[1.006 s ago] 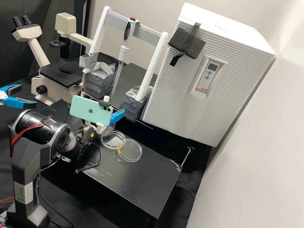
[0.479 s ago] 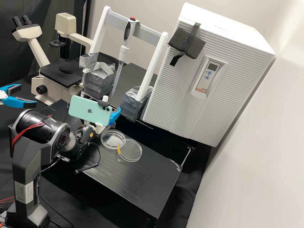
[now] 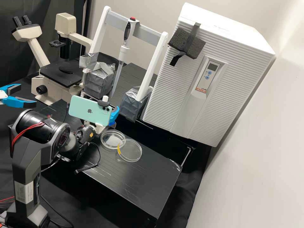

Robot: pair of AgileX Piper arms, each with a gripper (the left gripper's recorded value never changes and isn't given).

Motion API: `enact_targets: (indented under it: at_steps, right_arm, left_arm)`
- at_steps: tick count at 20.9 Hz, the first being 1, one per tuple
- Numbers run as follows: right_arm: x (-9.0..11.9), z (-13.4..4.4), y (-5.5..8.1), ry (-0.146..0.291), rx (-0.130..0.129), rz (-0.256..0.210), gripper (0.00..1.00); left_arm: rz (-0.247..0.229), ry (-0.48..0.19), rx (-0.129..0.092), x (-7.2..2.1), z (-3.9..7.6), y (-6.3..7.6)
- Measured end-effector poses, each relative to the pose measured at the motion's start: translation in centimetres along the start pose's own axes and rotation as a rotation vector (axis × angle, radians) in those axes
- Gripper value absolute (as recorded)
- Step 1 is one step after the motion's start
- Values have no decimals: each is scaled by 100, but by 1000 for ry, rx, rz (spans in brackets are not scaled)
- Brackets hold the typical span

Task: Open the bottle

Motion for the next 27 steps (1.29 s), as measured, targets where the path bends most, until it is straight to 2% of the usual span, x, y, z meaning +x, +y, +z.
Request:
enact_targets:
  at_steps: [6, 9, 19, 24, 25, 27]
  right_arm:
    - [0, -5, -5, 2, 0, -2, 0]
    - [-11, -55, -2, 18, 5, -2, 0]
    - [-73, -200, 133, 57, 18, 41, 0]
    - [-193, -218, 133, 62, 23, 36, 0]
    - [-240, -213, 132, 60, 33, 33, 0]
    - [-347, -209, 142, 60, 44, 32, 0]
  left_arm:
    - [0, 0, 0, 0, 0, 0]
    - [0, 0, 0, 0, 0, 0]
    - [2, 1, -4, 2, 9, -3]
    - [2, 6, -3, 4, 8, -6]
    - [4, 10, 5, 4, 5, -4]
    - [5, 12, 8, 5, 5, -4]
